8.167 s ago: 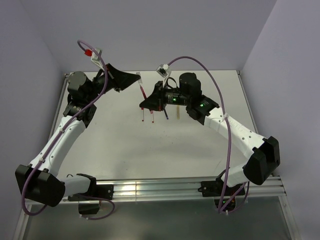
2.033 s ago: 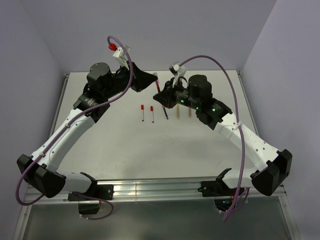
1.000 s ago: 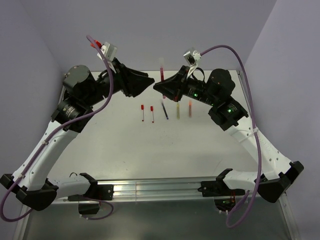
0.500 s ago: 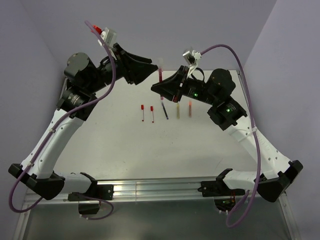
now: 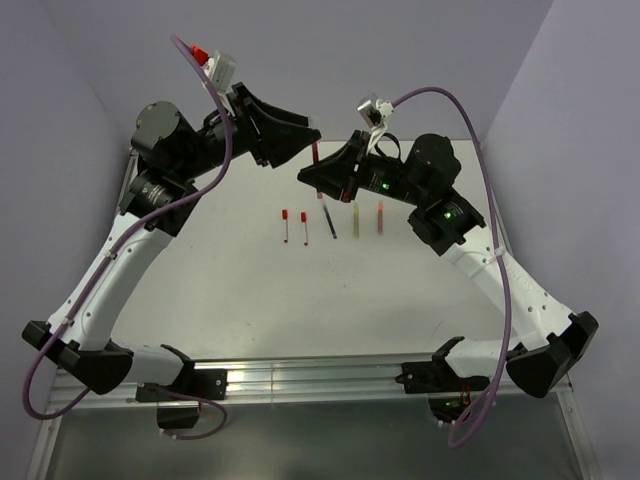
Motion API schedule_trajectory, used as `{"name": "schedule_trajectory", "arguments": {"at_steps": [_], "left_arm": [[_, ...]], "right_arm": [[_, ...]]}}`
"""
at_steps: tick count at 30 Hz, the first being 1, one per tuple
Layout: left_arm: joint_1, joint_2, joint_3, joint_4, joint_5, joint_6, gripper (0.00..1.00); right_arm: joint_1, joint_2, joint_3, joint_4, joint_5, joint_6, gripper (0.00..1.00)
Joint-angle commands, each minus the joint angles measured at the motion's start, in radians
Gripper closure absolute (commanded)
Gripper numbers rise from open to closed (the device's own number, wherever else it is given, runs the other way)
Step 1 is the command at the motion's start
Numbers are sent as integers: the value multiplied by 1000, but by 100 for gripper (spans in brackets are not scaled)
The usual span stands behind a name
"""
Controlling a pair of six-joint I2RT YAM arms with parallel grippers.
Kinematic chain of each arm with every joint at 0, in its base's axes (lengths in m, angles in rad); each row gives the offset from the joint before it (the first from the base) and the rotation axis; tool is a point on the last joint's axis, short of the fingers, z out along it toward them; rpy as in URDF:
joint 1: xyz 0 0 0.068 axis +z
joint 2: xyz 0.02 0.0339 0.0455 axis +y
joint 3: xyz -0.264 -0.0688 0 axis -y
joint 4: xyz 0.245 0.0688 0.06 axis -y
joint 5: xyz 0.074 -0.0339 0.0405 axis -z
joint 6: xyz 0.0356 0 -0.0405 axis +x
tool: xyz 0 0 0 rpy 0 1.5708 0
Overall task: Insert the pens into the pen caps
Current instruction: Press the pen cap onto the pen.
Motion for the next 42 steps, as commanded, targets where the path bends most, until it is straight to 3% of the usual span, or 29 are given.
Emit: {"name": "schedule_trajectory", "arguments": {"at_steps": [1,12,16,27,31,42], "left_arm": [[0,16,44,48,35,-19,43],[0,36,55,65,55,-36,49],[0,46,68,56,73,-39,65],[-2,71,55,35,157,-55,83],[0,56,20,39,161,-59,100],[-36,-30,-118,-8,7,-15,100]], "right_arm": [[5,1,3,49,-19,12,100],[9,11,12,43,-22,8,100],[8,12,12,42,-14,8,100],[8,14,20,27,6,-10,100],[8,15,23,22,22,-16,100],[12,21,110,-96,281,-62,100]]}}
